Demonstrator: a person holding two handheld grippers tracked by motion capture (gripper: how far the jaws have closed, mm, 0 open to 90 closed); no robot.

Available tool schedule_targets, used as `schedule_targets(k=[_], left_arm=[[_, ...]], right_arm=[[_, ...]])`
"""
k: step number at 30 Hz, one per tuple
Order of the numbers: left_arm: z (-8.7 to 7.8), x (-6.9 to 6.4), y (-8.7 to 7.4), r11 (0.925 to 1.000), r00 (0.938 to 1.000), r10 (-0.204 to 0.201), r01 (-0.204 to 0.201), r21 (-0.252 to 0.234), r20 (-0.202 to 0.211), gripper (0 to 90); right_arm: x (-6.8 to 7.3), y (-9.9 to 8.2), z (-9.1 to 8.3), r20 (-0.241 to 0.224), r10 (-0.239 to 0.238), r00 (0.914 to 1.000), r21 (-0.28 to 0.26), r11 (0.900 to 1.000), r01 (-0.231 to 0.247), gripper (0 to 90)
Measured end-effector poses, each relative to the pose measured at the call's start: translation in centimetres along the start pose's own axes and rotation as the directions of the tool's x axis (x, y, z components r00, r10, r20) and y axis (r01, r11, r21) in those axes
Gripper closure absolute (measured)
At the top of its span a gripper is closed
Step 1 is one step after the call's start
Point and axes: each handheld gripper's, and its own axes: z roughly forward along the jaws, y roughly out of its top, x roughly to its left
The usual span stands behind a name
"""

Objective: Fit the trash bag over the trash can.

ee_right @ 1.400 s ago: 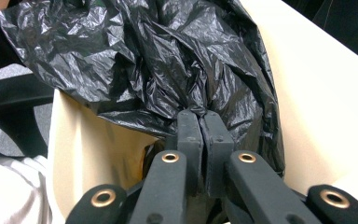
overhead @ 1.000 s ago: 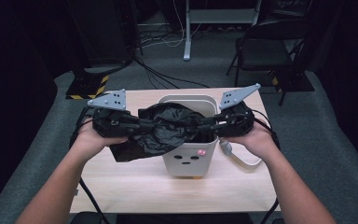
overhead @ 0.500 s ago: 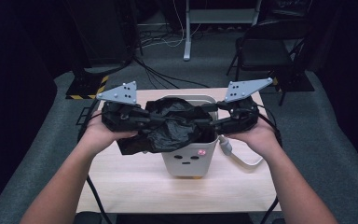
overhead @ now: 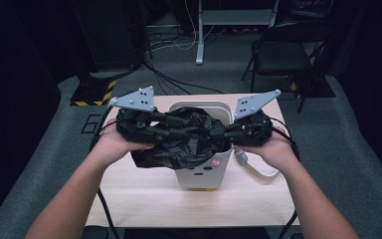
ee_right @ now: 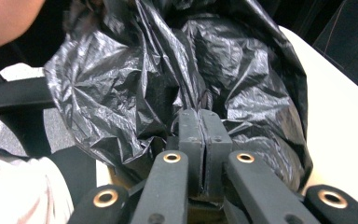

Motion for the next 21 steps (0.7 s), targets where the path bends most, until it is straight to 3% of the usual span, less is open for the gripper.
schedule_targets(k=[6, 12, 13, 16, 21], left_arm=[[-2.3, 0.4, -0.7, 0.9988, 0.9984, -0.046, 0.045, -0.018, -0.032, 48.0], [-2.2, 0.0, -2.3, 0.996, 0.9943, -0.089, 0.089, -0.002, 0.06, 47.1], [-1.9, -0.2, -2.6, 0.9953, 0.9913, -0.096, 0.096, 0.013, 0.09, 50.7], [-1.4, -0.8, -3.0, 0.9975, 0.9939, -0.056, 0.051, 0.048, 0.095, 68.0], [-0.9, -1.2, -2.8, 0.9985, 0.9932, -0.04, 0.035, 0.043, 0.109, 82.6]], right_arm=[[-0.2, -0.8, -0.6, 0.009, 0.015, 0.9998, -0.003, 0.9999, -0.015, 88.4], [-0.2, -1.0, -0.6, 0.014, 0.023, 0.9996, -0.01, 0.9997, -0.023, 85.3], [-0.2, -1.0, -0.6, 0.016, 0.022, 0.9996, -0.013, 0.9997, -0.021, 83.1], [-0.1, -0.9, -0.9, 0.029, 0.03, 0.9991, -0.031, 0.9991, -0.029, 71.1], [0.3, 0.0, -1.6, 0.032, 0.039, 0.9987, -0.078, 0.9963, -0.037, 56.4]])
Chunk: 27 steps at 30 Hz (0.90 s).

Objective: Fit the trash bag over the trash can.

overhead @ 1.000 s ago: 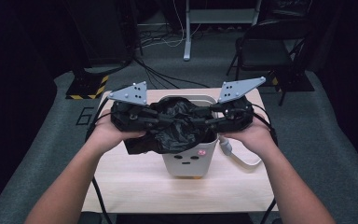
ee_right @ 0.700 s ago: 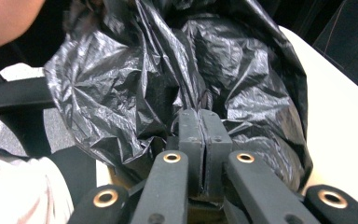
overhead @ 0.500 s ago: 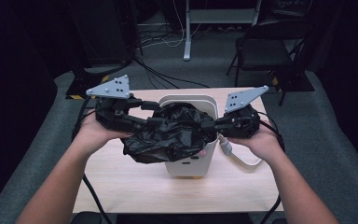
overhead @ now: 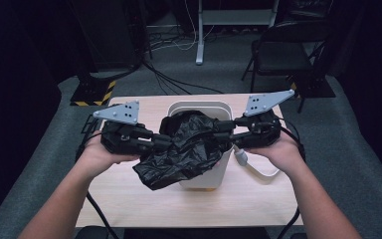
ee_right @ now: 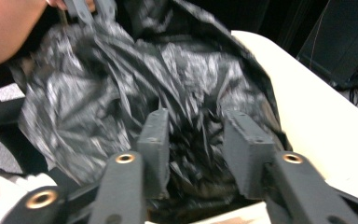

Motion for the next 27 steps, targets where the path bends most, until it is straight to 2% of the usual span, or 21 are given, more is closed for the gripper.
schedule_targets(k=[2, 6, 11, 13, 15, 17, 19, 23, 27], left_arm=[[0.3, -0.2, 0.2, 0.9999, 0.9999, 0.012, -0.012, -0.002, 0.006, 86.4], [1.3, -0.3, 0.8, 0.9996, 0.9994, 0.026, -0.026, -0.007, 0.024, 87.8], [2.6, -0.5, 1.5, 0.9991, 0.9981, 0.043, -0.043, -0.005, 0.043, 87.8], [3.0, -0.5, 1.7, 0.999, 0.9978, 0.044, -0.044, -0.009, 0.05, 87.7], [3.1, -0.5, 1.8, 0.999, 0.9979, 0.044, -0.043, -0.014, 0.047, 83.4], [2.8, -0.4, 1.8, 0.9991, 0.999, 0.035, -0.034, -0.026, 0.028, 72.0], [2.1, -0.3, 1.6, 0.999, 0.9997, 0.024, -0.024, -0.039, -0.001, 64.8], [0.3, 0.1, 0.8, 0.9979, 0.9973, 0.0, -0.005, -0.065, -0.073, 56.1], [-1.0, 0.2, -0.2, 0.997, 0.991, -0.031, 0.022, -0.075, -0.13, 51.9]], right_arm=[[0.6, 0.6, -0.1, -0.013, -0.026, 0.9996, -0.016, 0.9995, 0.026, 54.7], [2.0, 1.7, 0.2, -0.054, -0.077, 0.9956, -0.034, 0.9966, 0.076, 51.2], [3.4, 2.3, 1.4, -0.106, -0.121, 0.9869, -0.019, 0.9926, 0.12, 48.7], [3.6, 2.2, 2.0, -0.116, -0.125, 0.9853, -0.001, 0.992, 0.126, 53.6], [3.6, 1.9, 2.3, -0.118, -0.122, 0.9855, 0.016, 0.9921, 0.124, 67.2], [3.3, 1.5, 2.3, -0.132, -0.115, 0.9845, 0.021, 0.9927, 0.118, 78.4], [3.1, 1.1, 2.1, -0.138, -0.107, 0.9847, 0.016, 0.9938, 0.11, 83.3], [2.9, 0.4, 1.6, -0.13, -0.101, 0.9864, 0.003, 0.9948, 0.102, 85.4], [2.8, 0.2, 1.2, -0.113, -0.105, 0.988, -0.006, 0.9945, 0.105, 86.0]])
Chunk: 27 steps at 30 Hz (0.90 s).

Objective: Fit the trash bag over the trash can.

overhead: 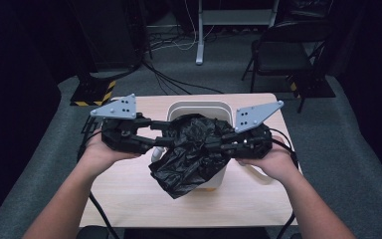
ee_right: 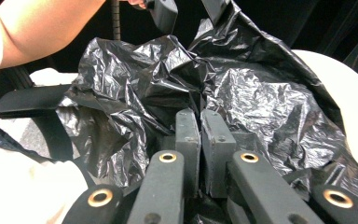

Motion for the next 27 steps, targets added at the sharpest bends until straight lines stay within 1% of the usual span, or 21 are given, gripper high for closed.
schedule_targets(k=[3, 6, 9, 13, 16, 18, 19, 20, 21, 22, 24, 25, 27], left_arm=[[-0.3, 0.1, -0.8, 0.9995, 0.999, -0.033, 0.032, -0.001, -0.03, 48.5], [-0.3, 0.3, -1.6, 0.9985, 0.9978, -0.054, 0.054, 0.001, -0.037, 46.5], [0.3, 0.5, -1.8, 0.9973, 0.9971, -0.073, 0.073, -0.001, -0.021, 43.4], [1.4, 0.3, -1.7, 0.9978, 0.9975, -0.066, 0.066, 0.003, 0.026, 43.0], [2.2, 0.4, -1.5, 0.9985, 0.9976, -0.054, 0.053, 0.013, 0.043, 45.1], [2.7, 0.4, -1.3, 0.9985, 0.9972, -0.051, 0.05, 0.021, 0.054, 50.2], [3.0, 0.4, -1.2, 0.9985, 0.9973, -0.047, 0.046, 0.029, 0.057, 54.3], [3.2, 0.5, -1.2, 0.9983, 0.9972, -0.044, 0.042, 0.04, 0.06, 60.1], [3.4, 0.5, -1.1, 0.9981, 0.9973, -0.04, 0.037, 0.05, 0.061, 68.1], [3.4, 0.5, -1.1, 0.9979, 0.9982, -0.03, 0.027, 0.059, 0.052, 75.5], [3.3, 0.5, -1.0, 0.9976, 0.9992, -0.012, 0.009, 0.068, 0.038, 85.4], [3.0, 0.6, -0.9, 0.9979, 0.9997, -0.004, 0.002, 0.065, 0.024, 88.1], [2.1, 1.0, -0.8, 0.9988, 1.0, -0.01, 0.01, 0.049, 0.002, 89.1]], right_arm=[[0.0, -0.2, -0.2, 0.008, 0.0, 1.0, -0.008, 1.0, 0.0, 86.1], [0.0, -0.3, -0.5, 0.022, 0.003, 0.9998, -0.022, 0.9998, -0.002, 86.2], [-0.1, -0.5, -0.7, 0.024, 0.01, 0.9997, -0.036, 0.9993, -0.009, 86.2], [0.0, -0.5, -0.7, 0.028, 0.009, 0.9996, -0.042, 0.9991, -0.008, 86.2], [0.0, -0.6, -0.7, 0.031, 0.008, 0.9995, -0.046, 0.9989, -0.007, 86.2], [0.0, -0.6, -0.9, 0.035, 0.005, 0.9994, -0.055, 0.9985, -0.003, 86.2], [0.1, -0.6, -1.0, 0.039, 0.005, 0.9992, -0.06, 0.9982, -0.003, 86.2], [0.1, -0.6, -1.1, 0.042, 0.004, 0.9991, -0.066, 0.9978, -0.001, 86.2], [0.1, -0.7, -1.3, 0.045, 0.005, 0.999, -0.07, 0.9975, -0.002, 86.2], [0.1, -0.8, -1.5, 0.05, 0.004, 0.9987, -0.077, 0.997, 0.0, 86.2], [0.1, -1.0, -2.1, 0.06, 0.005, 0.9982, -0.087, 0.9962, 0.001, 86.1], [0.1, -1.1, -2.4, 0.065, 0.003, 0.9979, -0.092, 0.9957, 0.003, 86.1], [0.1, -1.4, -3.2, 0.077, 0.005, 0.997, -0.101, 0.9949, 0.003, 86.2]])
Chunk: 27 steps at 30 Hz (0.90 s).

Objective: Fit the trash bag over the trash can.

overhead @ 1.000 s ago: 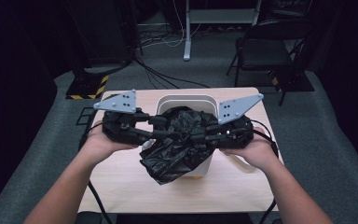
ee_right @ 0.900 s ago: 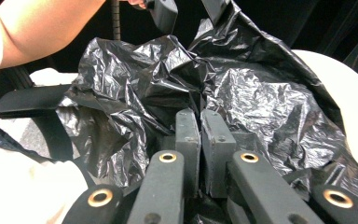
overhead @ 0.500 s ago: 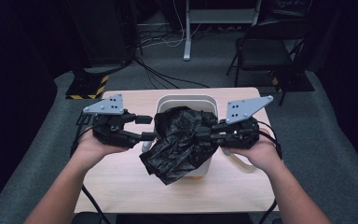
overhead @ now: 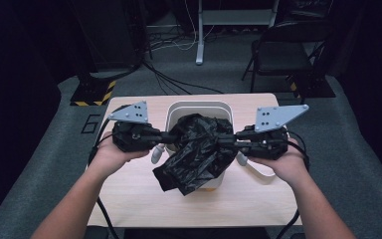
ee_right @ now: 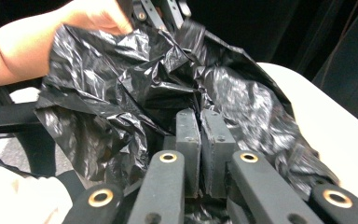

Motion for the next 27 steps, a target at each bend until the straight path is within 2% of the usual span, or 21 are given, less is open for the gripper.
schedule_targets(k=[7, 11, 15, 18, 20, 23, 26, 27], left_arm=[[-2.8, 2.0, -0.4, 0.9992, 0.9951, -0.04, 0.039, -0.006, -0.09, 89.3], [-3.4, 3.0, -0.9, 0.9978, 0.9914, -0.065, 0.066, 0.005, -0.113, 89.3], [-3.1, 3.7, -1.2, 0.9964, 0.991, -0.081, 0.083, 0.016, -0.106, 89.3], [-2.3, 3.8, -1.1, 0.9968, 0.9913, -0.052, 0.059, 0.053, -0.121, 89.3], [-1.9, 3.8, -1.2, 0.9967, 0.9926, -0.065, 0.069, 0.041, -0.103, 89.3], [-1.7, 3.7, -1.2, 0.9968, 0.9947, -0.064, 0.068, 0.042, -0.08, 89.2], [-1.7, 3.5, -1.1, 0.9973, 0.9957, -0.062, 0.064, 0.034, -0.069, 89.1], [-1.7, 3.4, -1.0, 0.9974, 0.9958, -0.066, 0.068, 0.025, -0.063, 89.0]], right_arm=[[-0.8, -1.7, -2.9, 0.065, 0.037, 0.9972, -0.014, 0.9993, -0.036, 86.6], [-1.7, -2.9, -4.1, 0.105, 0.078, 0.9914, -0.026, 0.9968, -0.076, 87.9], [-2.6, -3.8, -4.7, 0.129, 0.106, 0.986, -0.025, 0.9943, -0.103, 89.3], [-3.2, -4.4, -4.5, 0.144, 0.124, 0.9818, -0.001, 0.9921, -0.125, 89.7], [-3.4, -4.8, -4.4, 0.157, 0.127, 0.9795, 0.02, 0.9911, -0.131, 89.7], [-3.8, -5.5, -4.4, 0.155, 0.155, 0.9757, 0.019, 0.9869, -0.16, 89.3], [-3.8, -5.5, -5.0, 0.161, 0.177, 0.9709, -0.004, 0.9839, -0.179, 80.5], [-3.7, -5.3, -5.3, 0.155, 0.178, 0.9718, -0.016, 0.984, -0.177, 78.0]])
